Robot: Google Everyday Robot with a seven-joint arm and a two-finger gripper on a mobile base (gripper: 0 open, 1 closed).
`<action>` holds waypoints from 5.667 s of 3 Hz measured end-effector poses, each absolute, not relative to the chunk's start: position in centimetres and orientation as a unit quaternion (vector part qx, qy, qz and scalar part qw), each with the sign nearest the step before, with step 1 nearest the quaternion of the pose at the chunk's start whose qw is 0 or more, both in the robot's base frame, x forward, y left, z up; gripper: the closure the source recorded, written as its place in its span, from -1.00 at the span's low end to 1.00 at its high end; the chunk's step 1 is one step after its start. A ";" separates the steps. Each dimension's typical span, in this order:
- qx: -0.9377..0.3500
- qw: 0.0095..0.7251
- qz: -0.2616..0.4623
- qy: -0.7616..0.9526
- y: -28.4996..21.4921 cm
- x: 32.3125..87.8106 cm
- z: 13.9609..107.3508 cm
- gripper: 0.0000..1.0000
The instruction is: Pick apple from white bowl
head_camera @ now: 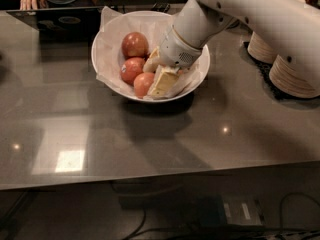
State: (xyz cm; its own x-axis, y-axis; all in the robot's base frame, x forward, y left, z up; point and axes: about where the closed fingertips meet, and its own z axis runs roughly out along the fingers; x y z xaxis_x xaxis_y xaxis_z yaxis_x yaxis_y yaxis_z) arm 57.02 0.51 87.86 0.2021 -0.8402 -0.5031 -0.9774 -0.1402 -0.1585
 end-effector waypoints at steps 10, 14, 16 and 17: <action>-0.737 0.349 0.175 0.552 -1.4 56.2 97.9 -1.00; -0.748 0.316 0.207 0.547 0.1 55.8 95.0 -0.46; -0.747 0.297 0.223 0.551 0.5 55.8 92.4 -0.30; -0.747 0.289 0.229 0.554 0.8 56.6 91.0 -0.22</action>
Offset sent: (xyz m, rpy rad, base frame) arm -0.0015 -0.0110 0.0646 0.1457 -0.0585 0.0389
